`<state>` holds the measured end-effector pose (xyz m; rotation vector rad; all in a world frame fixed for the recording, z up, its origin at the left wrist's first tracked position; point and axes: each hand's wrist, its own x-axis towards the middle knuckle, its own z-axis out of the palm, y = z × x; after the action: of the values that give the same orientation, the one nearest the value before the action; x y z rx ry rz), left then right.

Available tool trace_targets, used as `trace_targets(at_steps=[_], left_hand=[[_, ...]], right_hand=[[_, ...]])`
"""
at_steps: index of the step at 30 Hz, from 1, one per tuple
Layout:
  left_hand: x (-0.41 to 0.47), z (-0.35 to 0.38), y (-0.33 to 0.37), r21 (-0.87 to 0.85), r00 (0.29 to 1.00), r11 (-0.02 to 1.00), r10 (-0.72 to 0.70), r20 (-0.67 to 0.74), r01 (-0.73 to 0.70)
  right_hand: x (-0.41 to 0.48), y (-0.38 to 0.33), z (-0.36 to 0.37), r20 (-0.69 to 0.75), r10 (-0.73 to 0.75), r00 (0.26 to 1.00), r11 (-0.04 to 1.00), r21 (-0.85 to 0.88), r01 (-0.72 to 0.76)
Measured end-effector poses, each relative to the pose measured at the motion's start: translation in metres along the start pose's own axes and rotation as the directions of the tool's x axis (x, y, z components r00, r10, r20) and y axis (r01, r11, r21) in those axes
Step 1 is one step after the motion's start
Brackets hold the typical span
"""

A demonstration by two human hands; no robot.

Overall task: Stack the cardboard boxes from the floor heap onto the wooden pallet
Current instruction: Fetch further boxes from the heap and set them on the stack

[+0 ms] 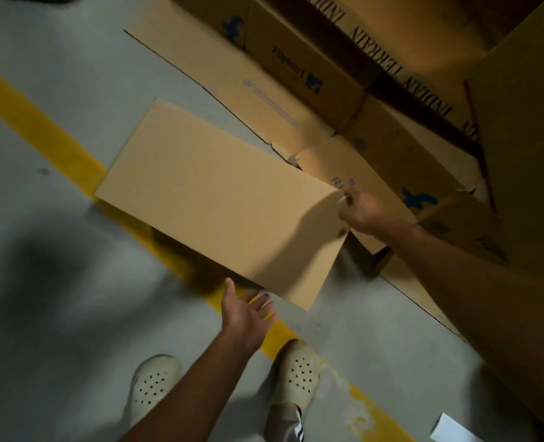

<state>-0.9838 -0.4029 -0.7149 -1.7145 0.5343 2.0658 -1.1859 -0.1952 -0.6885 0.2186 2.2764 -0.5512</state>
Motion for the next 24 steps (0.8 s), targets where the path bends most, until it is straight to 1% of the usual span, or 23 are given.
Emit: trace_targets(at_steps=[2,6,9,12,17,21,24], left_hand=[[-0.002,-0.003,0.002,-0.021,0.999,1.000,-0.009,0.037,0.010],[-0.028,-0.026,0.015,0.067,0.999,0.997,0.033,-0.034,-0.031],[-0.056,-0.051,0.033,0.126,0.990,0.987,0.108,-0.090,-0.096],[-0.088,-0.074,0.057,0.128,0.979,0.978,0.179,-0.102,-0.166],[-0.148,-0.096,0.100,0.095,0.951,0.953,0.297,-0.088,-0.289],[-0.215,-0.103,0.146,0.040,0.926,0.926,0.377,-0.027,-0.376],[-0.272,-0.103,0.184,0.060,0.889,0.887,0.458,0.029,-0.459]], right_hand=[[-0.003,0.001,0.009,-0.004,0.023,1.000,0.998,0.056,-0.023],[-0.030,0.000,0.020,0.043,0.026,0.999,0.999,0.029,-0.027],[-0.066,-0.020,0.024,0.031,0.004,1.000,0.992,0.130,-0.008],[-0.104,-0.049,0.025,0.015,-0.023,1.000,0.973,0.232,0.019],[-0.168,-0.107,0.021,0.013,-0.069,0.998,0.891,0.450,0.056],[-0.220,-0.155,0.000,-0.048,-0.078,0.996,0.808,0.582,0.092],[-0.272,-0.192,-0.023,-0.124,-0.091,0.988,0.753,0.640,0.150]])
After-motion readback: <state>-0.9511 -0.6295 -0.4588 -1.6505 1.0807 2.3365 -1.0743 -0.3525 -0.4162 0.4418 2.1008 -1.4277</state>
